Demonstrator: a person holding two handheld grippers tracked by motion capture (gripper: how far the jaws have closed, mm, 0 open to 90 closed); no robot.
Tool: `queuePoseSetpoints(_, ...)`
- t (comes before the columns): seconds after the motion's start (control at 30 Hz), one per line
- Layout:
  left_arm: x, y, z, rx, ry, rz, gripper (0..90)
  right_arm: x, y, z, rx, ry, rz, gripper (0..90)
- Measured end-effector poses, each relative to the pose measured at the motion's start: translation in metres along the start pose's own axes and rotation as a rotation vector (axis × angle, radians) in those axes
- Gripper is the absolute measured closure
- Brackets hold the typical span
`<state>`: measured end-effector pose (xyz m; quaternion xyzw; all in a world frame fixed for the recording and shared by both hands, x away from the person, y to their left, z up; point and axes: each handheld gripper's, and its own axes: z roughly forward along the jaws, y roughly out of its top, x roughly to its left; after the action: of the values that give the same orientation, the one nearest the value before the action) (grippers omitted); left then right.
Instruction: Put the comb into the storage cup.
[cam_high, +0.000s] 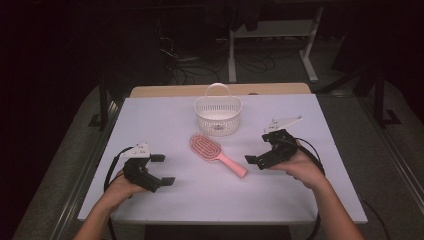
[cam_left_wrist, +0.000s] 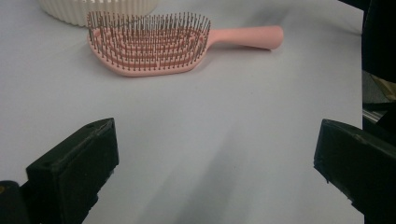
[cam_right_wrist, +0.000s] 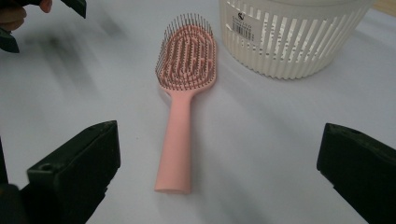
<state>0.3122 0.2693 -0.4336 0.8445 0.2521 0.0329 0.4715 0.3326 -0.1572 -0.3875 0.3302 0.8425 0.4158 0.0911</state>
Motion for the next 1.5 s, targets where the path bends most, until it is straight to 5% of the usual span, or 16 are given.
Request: queuePoseSetpoints(1.5,0.000,0.001,0.000,-0.009,-0.007,-0.003,0.0,0.005,0.049,0.032,0.025,0.032,-0.045,0.0)
